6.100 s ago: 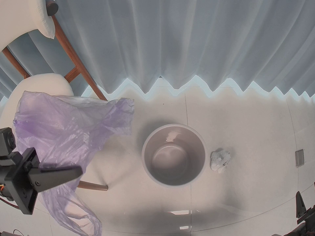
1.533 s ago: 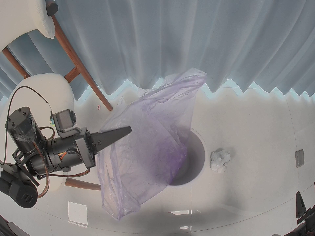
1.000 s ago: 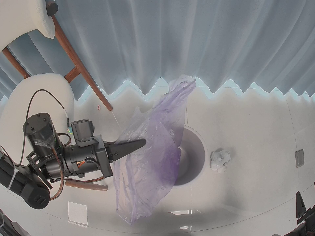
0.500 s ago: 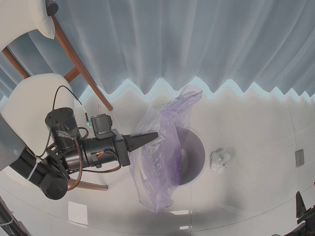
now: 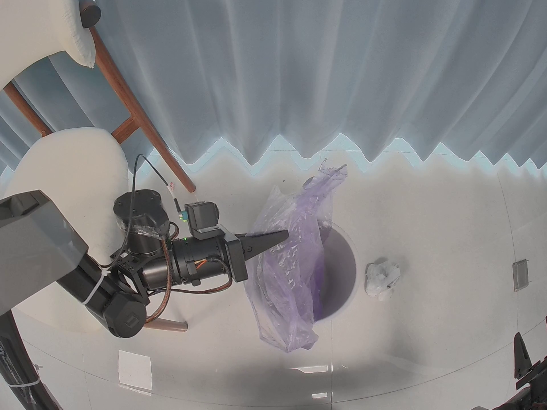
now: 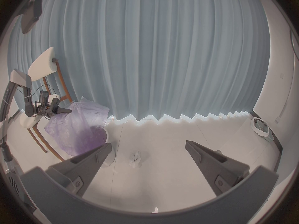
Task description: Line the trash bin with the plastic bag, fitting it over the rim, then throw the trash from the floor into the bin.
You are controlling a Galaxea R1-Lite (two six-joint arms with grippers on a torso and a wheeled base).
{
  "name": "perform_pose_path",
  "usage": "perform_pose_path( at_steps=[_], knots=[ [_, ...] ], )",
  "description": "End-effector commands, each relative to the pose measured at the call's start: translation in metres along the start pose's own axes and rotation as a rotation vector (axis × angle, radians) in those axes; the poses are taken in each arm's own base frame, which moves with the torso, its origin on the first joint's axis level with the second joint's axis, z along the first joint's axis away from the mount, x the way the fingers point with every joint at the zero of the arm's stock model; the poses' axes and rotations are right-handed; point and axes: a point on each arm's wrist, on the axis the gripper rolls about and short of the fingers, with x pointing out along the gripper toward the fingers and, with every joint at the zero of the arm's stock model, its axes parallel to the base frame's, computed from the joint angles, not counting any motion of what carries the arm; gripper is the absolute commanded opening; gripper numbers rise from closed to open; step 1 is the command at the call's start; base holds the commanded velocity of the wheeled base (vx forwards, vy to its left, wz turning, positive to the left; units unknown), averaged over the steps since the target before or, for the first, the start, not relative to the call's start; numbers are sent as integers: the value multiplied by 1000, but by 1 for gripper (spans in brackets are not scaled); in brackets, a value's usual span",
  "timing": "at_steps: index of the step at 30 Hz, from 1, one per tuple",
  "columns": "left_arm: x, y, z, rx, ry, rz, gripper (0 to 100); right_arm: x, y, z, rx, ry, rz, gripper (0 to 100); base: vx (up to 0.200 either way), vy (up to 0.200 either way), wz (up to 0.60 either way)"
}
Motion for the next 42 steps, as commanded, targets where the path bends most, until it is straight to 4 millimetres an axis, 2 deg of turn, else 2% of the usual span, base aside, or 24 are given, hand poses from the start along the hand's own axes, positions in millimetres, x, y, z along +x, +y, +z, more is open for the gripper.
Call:
perform_pose_path(
  at_steps=[1,8,11,15,20,22,25,37,42],
  knots=[
    [5,4,-12,-20,30,3,0,0,0,-5,0,2,0,100,0,0,0],
    [15,11,-17,2,18,59,0,0,0,-5,0,2,0,100,0,0,0],
    [16,8,-18,17,18,59,0,0,0,-5,0,2,0,100,0,0,0],
    [15,4,-21,147,30,54,0,0,0,-5,0,2,0,100,0,0,0],
    [12,-18,-48,226,128,9,0,0,0,-5,1,2,0,100,0,0,0],
    [9,-31,-53,221,149,0,0,0,0,-5,-3,4,5,100,0,0,0],
    [3,-39,-61,213,177,7,0,0,0,-5,-3,2,14,100,0,0,0],
    [-16,-48,-68,284,220,7,0,0,0,-5,-3,2,13,100,0,0,0],
    [-20,-51,-59,309,195,16,0,0,0,-5,-5,2,14,100,0,0,0]
  ],
)
